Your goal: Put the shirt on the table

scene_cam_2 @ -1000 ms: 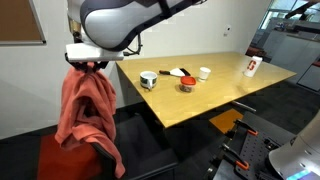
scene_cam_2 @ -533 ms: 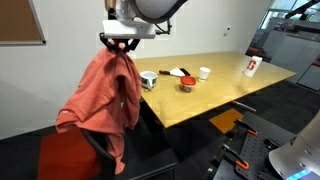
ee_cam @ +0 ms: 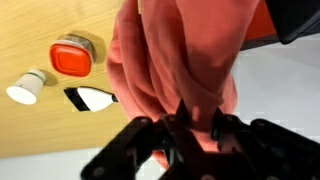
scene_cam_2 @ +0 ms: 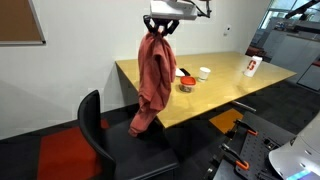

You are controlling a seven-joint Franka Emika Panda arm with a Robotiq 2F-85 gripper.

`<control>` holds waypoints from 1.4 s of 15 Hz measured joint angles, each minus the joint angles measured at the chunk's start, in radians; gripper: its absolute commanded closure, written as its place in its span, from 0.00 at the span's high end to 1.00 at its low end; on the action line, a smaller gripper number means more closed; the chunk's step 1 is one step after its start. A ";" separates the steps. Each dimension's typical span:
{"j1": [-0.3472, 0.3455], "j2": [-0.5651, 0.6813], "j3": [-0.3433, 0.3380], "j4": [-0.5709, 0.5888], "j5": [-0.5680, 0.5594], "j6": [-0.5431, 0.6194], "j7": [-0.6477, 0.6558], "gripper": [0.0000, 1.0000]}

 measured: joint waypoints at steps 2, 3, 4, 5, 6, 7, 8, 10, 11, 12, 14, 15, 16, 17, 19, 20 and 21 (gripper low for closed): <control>-0.066 -0.068 0.027 -0.047 -0.009 -0.004 0.002 0.06; -0.096 -0.100 0.039 -0.067 -0.009 -0.004 0.002 0.06; -0.124 -0.127 0.050 -0.085 -0.009 -0.004 0.002 0.06; -0.150 -0.153 0.062 -0.103 -0.009 -0.004 0.002 0.06; -0.172 -0.175 0.073 -0.119 -0.009 -0.004 0.002 0.06; -0.193 -0.196 0.085 -0.137 -0.009 -0.005 0.002 0.06; -0.212 -0.215 0.097 -0.156 -0.009 -0.006 0.006 0.06; -0.248 -0.244 0.116 -0.197 -0.009 -0.007 0.032 0.06; -0.265 -0.258 0.124 -0.218 -0.010 -0.007 0.048 0.06; -0.282 -0.272 0.130 -0.240 -0.011 -0.007 0.069 0.06; -0.315 -0.302 0.139 -0.276 -0.018 -0.007 0.107 0.06; -0.329 -0.318 0.141 -0.290 -0.031 -0.007 0.129 0.06; -0.343 -0.334 0.145 -0.299 -0.050 -0.007 0.154 0.06; -0.358 -0.352 0.150 -0.305 -0.073 -0.007 0.179 0.06; -0.383 -0.383 0.161 -0.313 -0.118 -0.007 0.229 0.12; -0.391 -0.396 0.166 -0.315 -0.137 -0.007 0.254 0.47; -0.396 -0.406 0.167 -0.318 -0.147 -0.007 0.269 0.43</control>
